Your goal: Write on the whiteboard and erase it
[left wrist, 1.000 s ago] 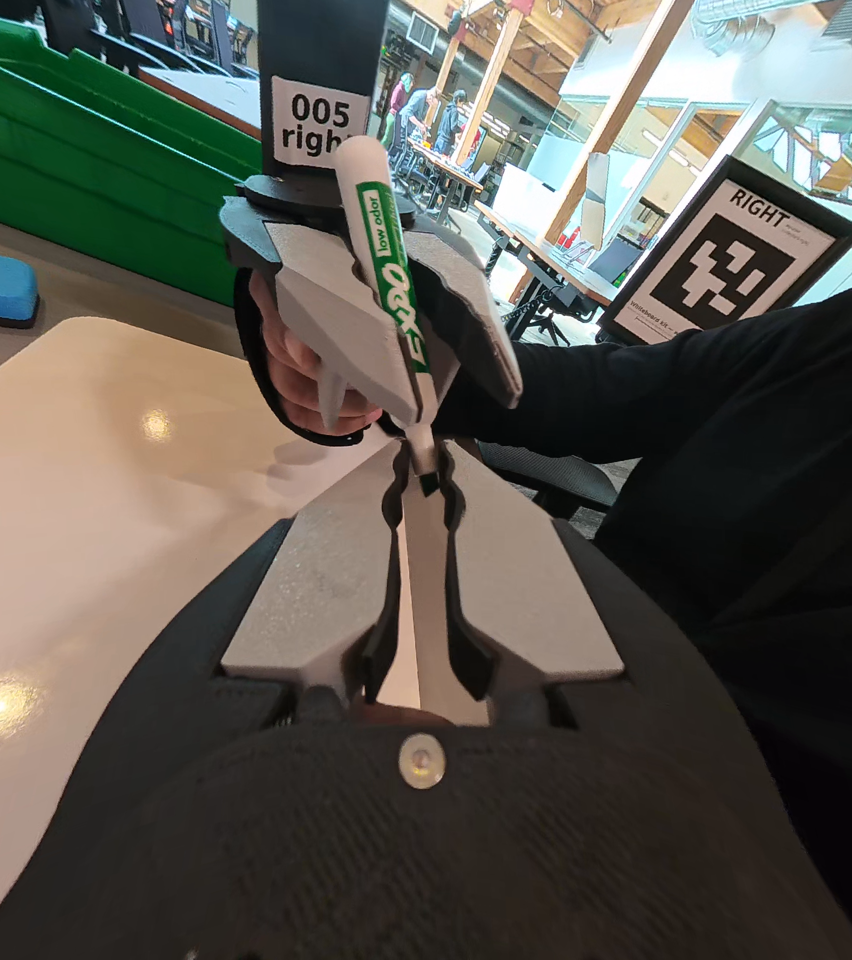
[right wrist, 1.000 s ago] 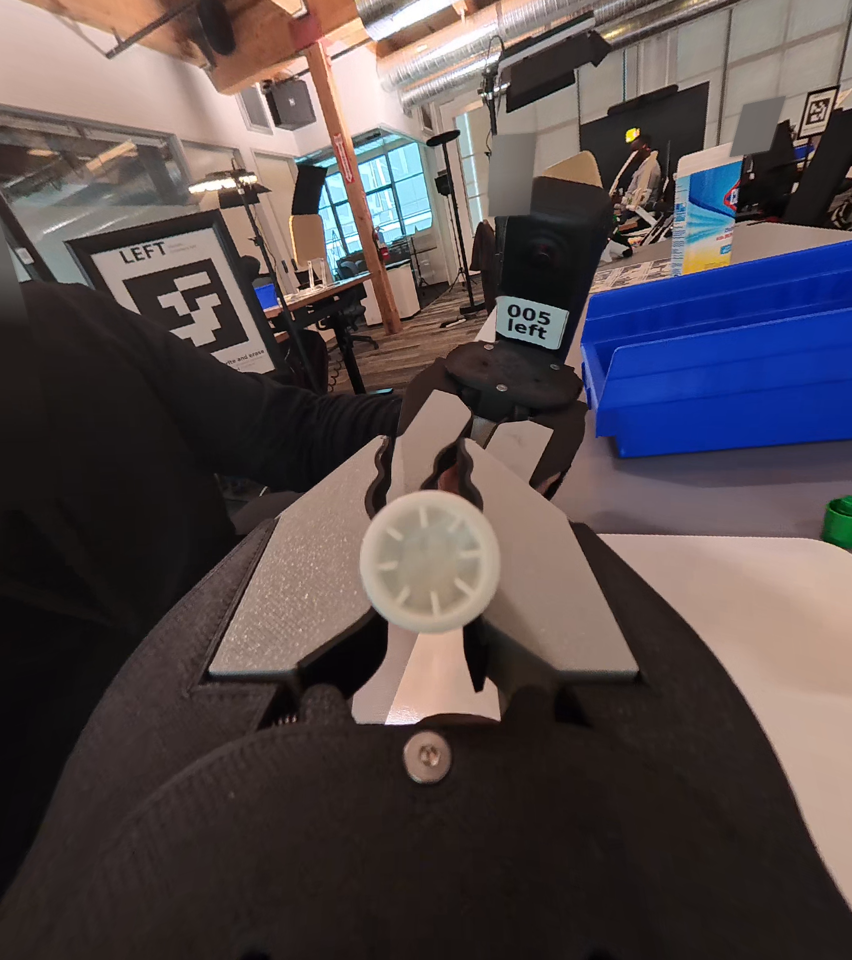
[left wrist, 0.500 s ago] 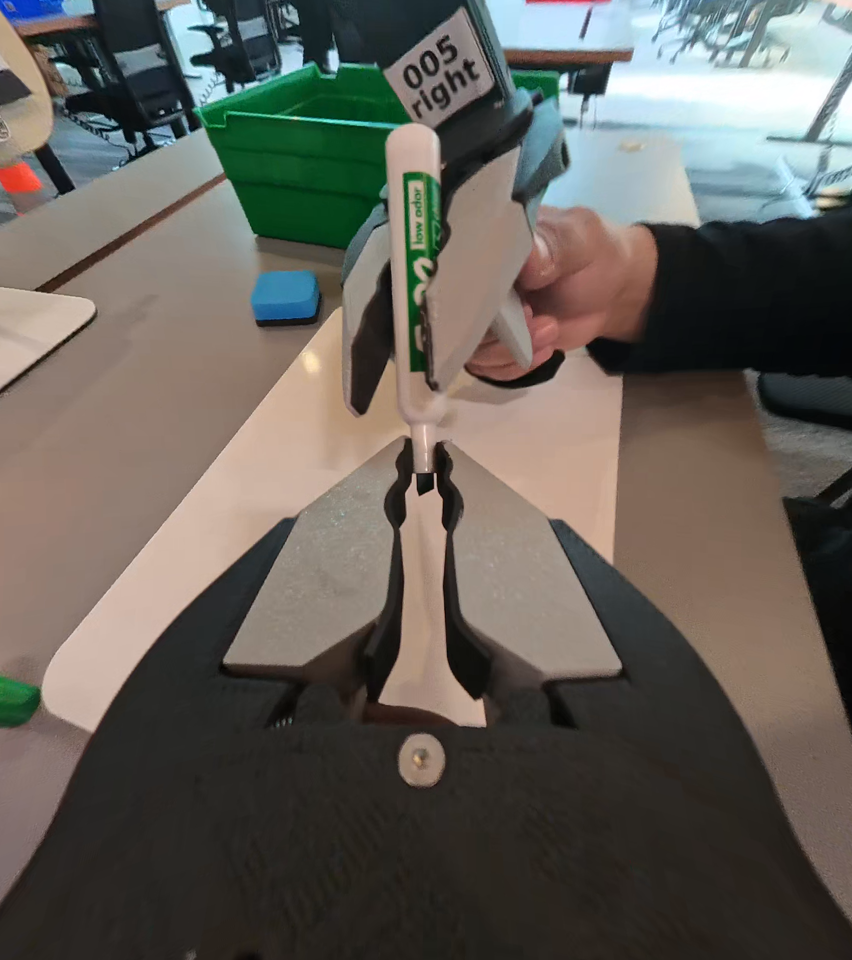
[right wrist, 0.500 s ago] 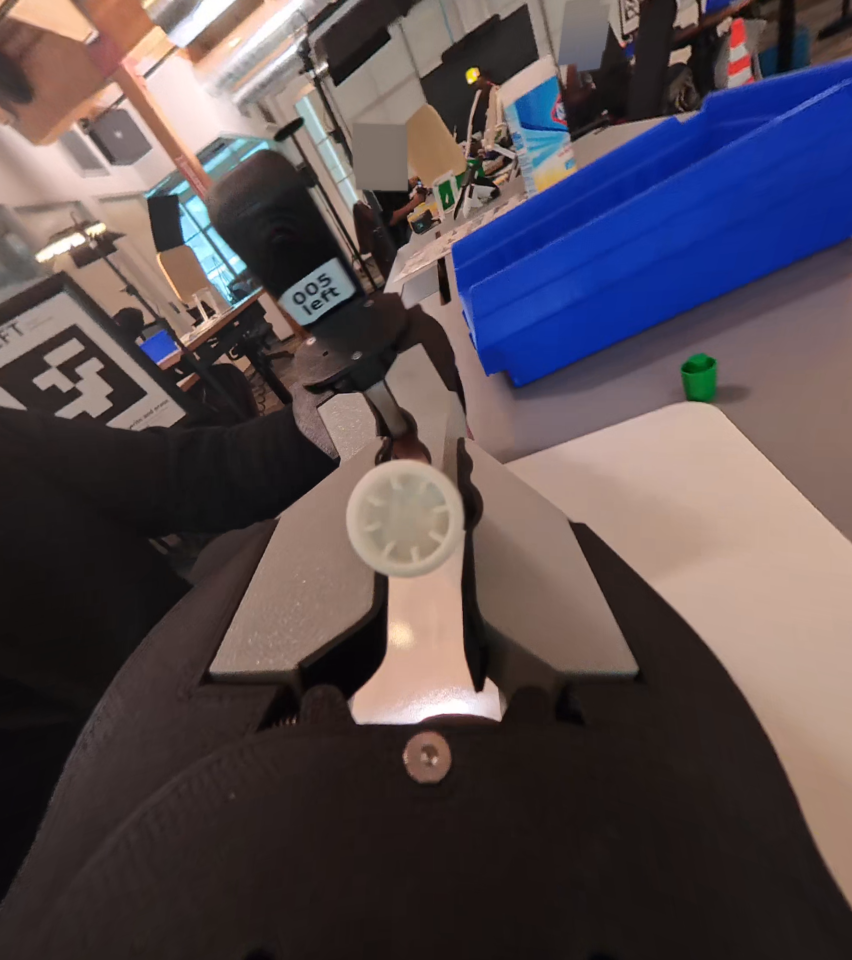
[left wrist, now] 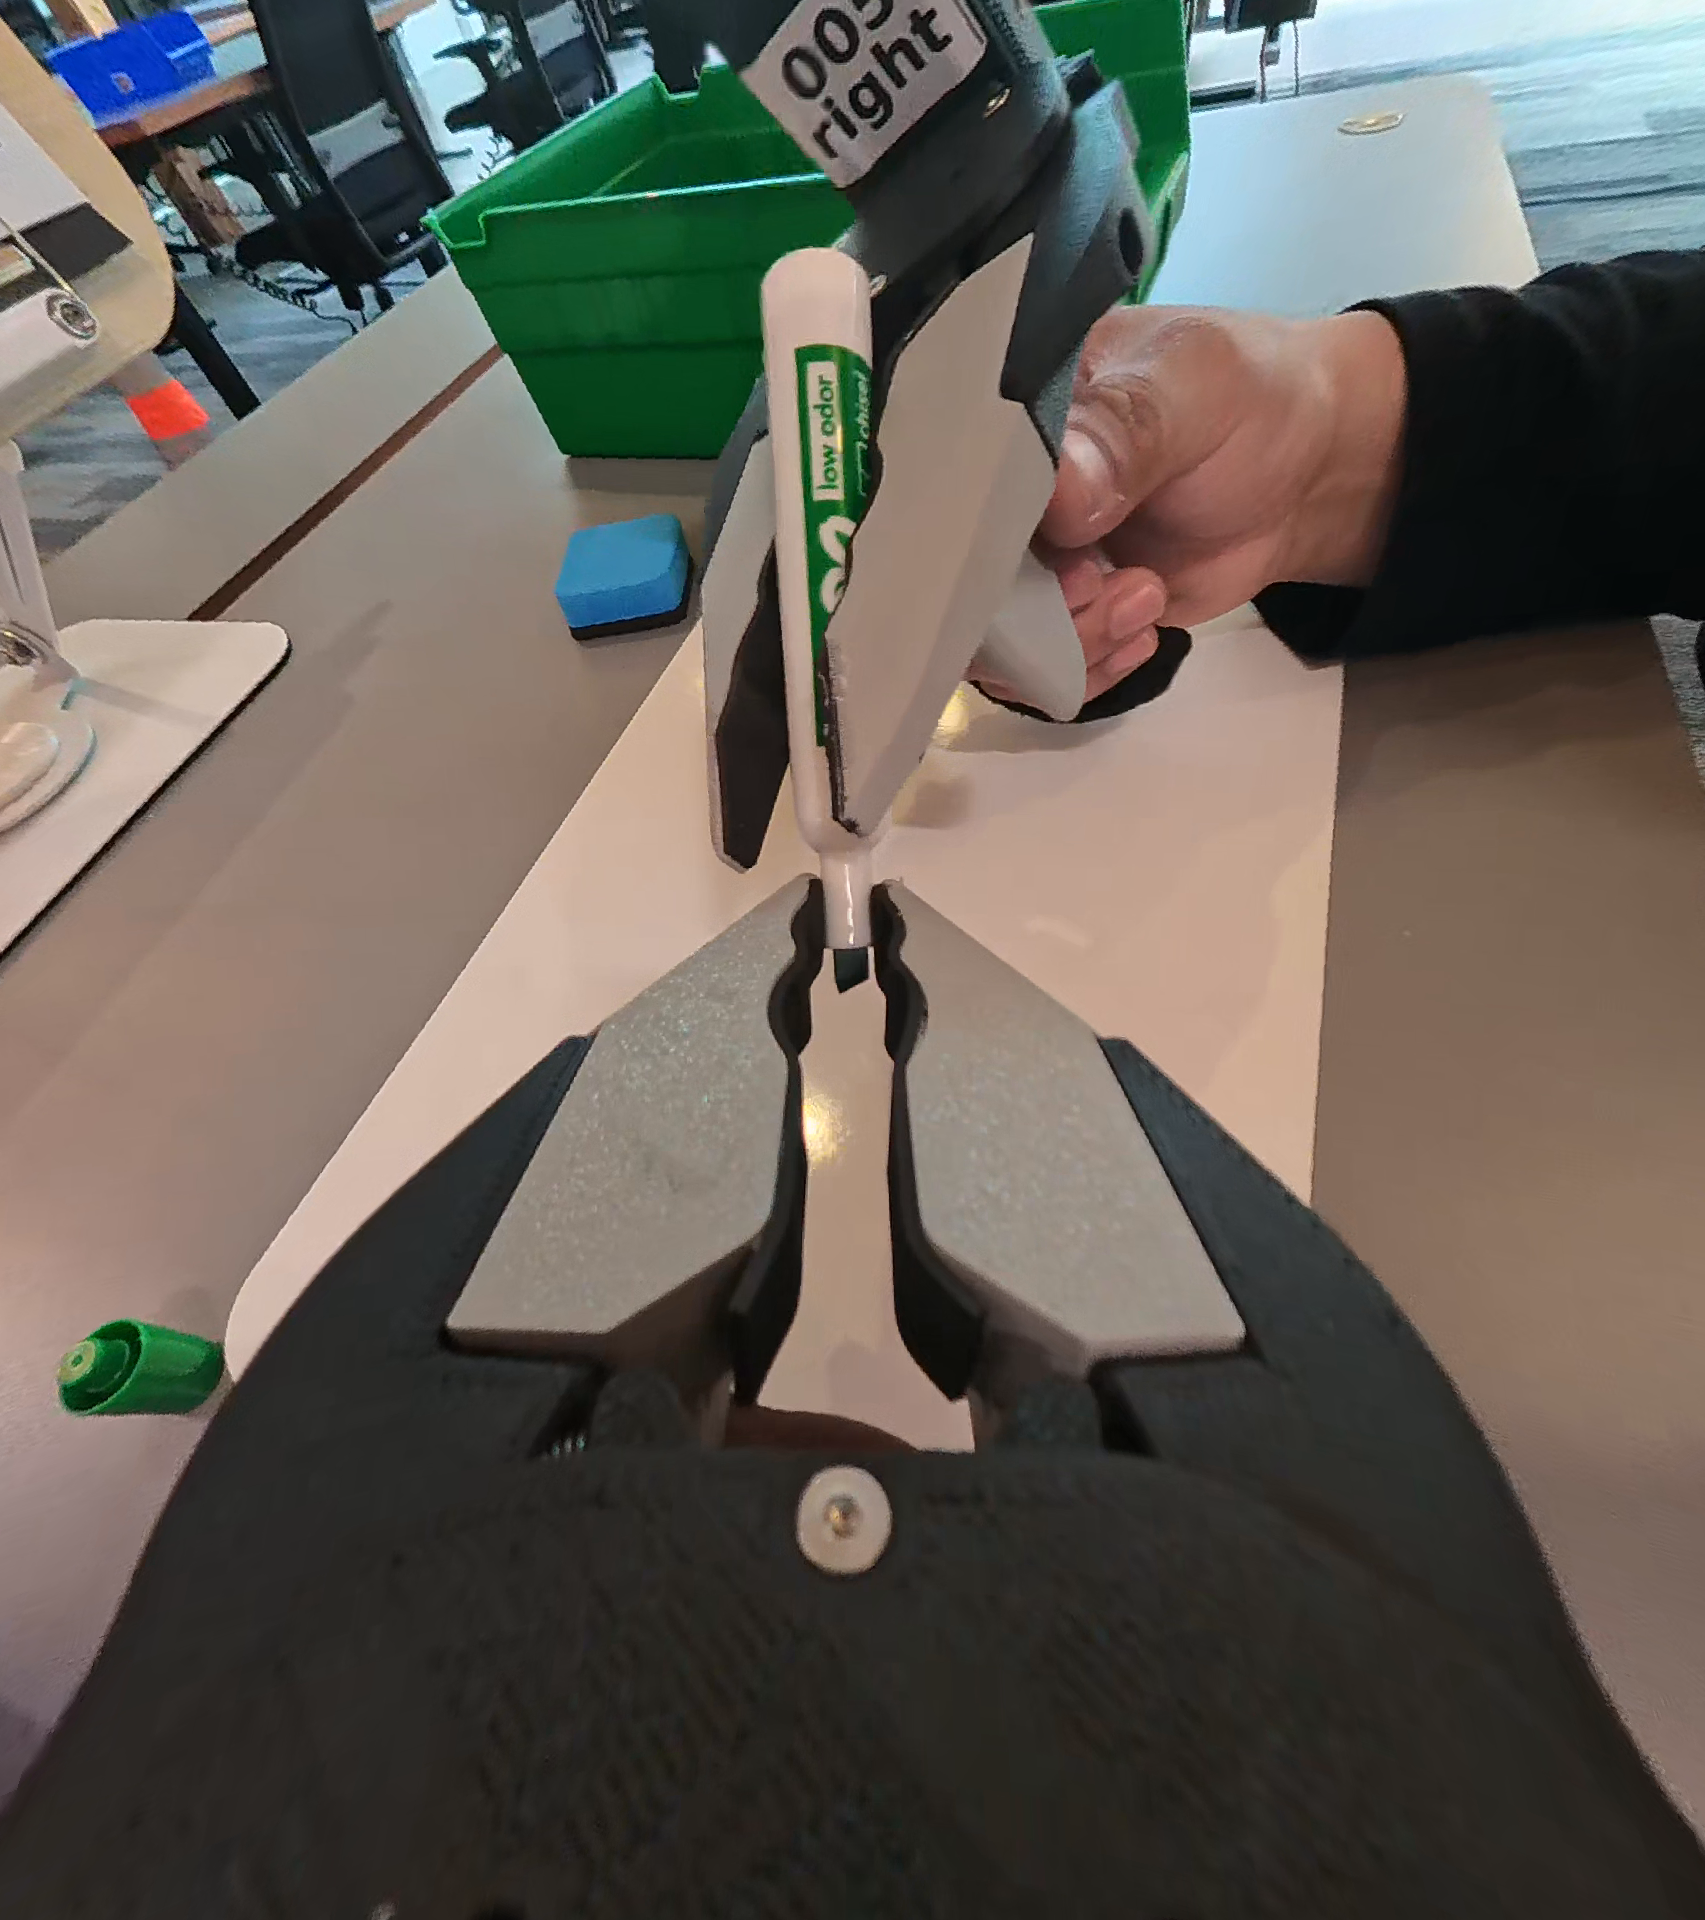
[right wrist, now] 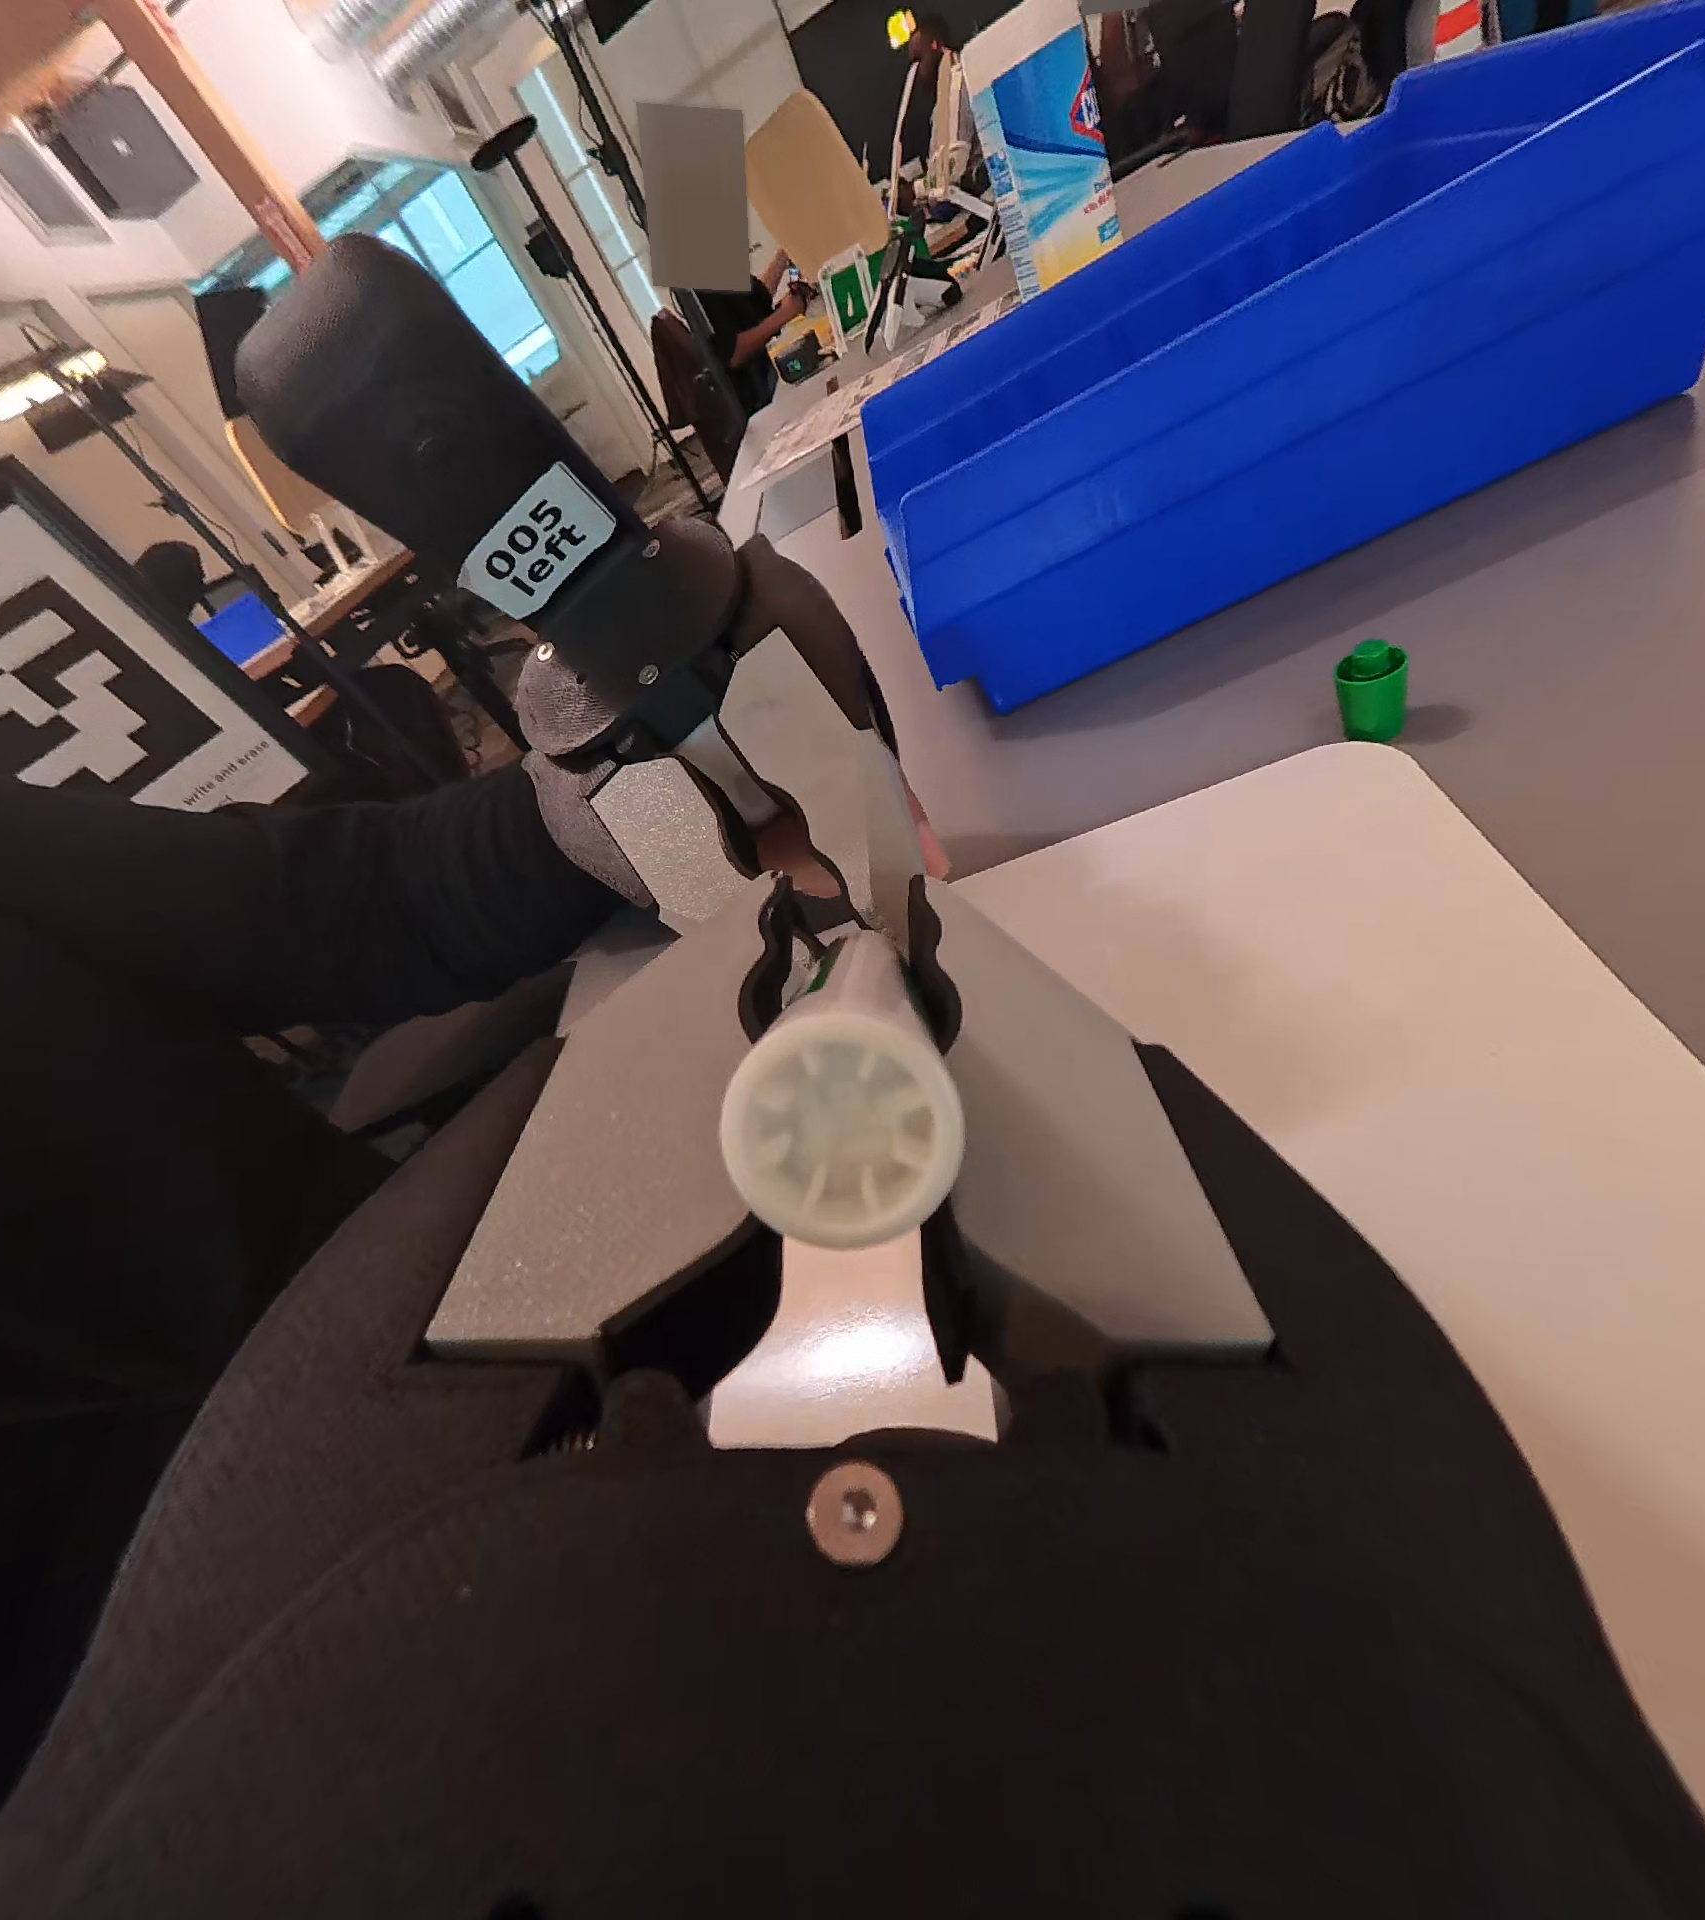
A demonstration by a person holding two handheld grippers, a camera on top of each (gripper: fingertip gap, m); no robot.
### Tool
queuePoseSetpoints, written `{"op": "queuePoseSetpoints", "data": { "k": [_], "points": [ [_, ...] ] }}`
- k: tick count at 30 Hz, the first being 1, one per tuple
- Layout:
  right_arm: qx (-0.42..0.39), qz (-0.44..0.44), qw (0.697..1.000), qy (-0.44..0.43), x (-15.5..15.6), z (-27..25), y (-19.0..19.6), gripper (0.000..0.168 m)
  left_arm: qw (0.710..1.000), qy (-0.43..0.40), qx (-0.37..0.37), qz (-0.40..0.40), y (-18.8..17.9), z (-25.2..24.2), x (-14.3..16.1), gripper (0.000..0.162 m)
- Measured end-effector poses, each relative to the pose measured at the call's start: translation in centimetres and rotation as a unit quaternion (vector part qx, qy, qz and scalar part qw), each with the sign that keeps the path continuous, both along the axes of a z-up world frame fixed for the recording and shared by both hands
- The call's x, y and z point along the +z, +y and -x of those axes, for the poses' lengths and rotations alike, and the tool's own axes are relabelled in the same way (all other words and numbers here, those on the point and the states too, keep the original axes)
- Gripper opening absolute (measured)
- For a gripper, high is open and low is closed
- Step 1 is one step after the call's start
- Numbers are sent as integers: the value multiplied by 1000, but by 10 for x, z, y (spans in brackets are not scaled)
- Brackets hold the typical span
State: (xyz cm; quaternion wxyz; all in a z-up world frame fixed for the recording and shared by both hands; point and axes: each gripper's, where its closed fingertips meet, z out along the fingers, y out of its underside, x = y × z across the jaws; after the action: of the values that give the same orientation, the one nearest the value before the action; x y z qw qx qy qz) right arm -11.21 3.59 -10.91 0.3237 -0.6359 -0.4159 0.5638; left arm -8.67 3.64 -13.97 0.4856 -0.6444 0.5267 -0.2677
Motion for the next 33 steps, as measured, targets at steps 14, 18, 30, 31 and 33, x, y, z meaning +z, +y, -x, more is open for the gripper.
{"op": "queuePoseSetpoints", "data": {
  "k": [14,18,30,31,33],
  "points": [
    [15,25,1000,-6,-6,2,-3,22,1000,9,-5,-25,-3,-2,1,7],
    [13,26,1000,-8,-7,1,-2,21,999,13,-3,-31,-2,-2,0,7],
    [2,13,999,-37,-16,1,0,21,997,48,9,-57,1,-1,-10,7],
    [2,9,999,-37,-16,2,0,21,998,41,7,-51,1,0,-8,7],
    [10,16,1000,-19,-11,1,-2,21,999,26,-2,-38,-3,2,-4,7]
  ]
}}
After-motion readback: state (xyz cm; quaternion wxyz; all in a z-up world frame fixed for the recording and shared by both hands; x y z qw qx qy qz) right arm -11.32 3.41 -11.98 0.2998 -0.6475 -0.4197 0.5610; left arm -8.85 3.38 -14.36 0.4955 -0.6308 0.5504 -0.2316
